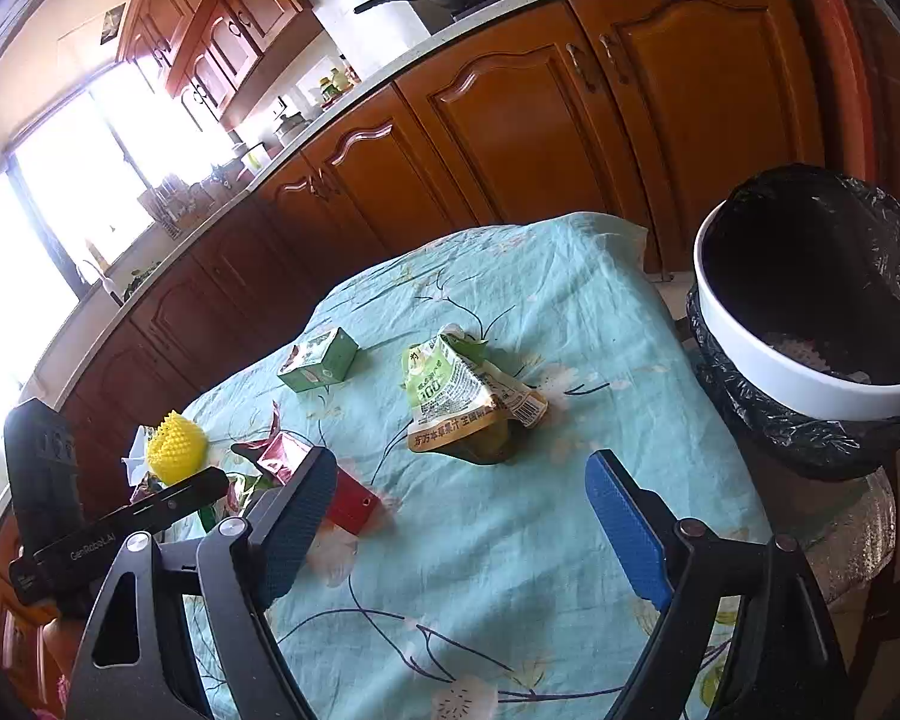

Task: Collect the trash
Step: 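Move both open tools back over the wrappers on the table, then grasp the orange Ovaltine wrapper with left tool while right tool grasps the green juice pouch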

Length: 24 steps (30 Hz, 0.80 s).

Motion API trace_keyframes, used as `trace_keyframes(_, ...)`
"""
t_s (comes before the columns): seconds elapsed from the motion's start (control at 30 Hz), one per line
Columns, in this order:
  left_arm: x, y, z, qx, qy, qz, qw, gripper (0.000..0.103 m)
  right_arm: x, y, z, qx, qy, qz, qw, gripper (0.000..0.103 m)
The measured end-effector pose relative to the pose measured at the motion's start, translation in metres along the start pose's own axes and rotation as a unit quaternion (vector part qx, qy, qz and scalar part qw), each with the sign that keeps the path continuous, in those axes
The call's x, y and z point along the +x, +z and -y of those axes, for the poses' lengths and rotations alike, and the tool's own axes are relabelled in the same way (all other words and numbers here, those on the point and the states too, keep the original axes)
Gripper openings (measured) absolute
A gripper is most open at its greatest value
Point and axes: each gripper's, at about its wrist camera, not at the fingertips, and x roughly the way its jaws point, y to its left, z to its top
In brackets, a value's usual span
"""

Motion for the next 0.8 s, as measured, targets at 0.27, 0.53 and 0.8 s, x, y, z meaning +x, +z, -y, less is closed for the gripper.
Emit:
trace_keyframes(0.27, -0.006, 0.005, -0.018, -0.013, 0.014, 0.008, 0.9998, 0.054, 0.007, 0.002, -0.011, -0.011, 0.001, -0.006, 1.0, 0.087)
trace_keyframes(0.53, 0.002, 0.014, -0.03, -0.01, 0.037, -0.005, 0.9993, 0.054, 0.018, 0.01, -0.02, -0.027, 0.002, -0.012, 1.0, 0.087)
trace_keyframes(0.8, 0.018, 0.027, -0.037, 0.01, 0.065, -0.021, 0.9976, 0.054, 0.035, 0.031, -0.025, -0.065, -0.011, -0.017, 0.998, 0.087)
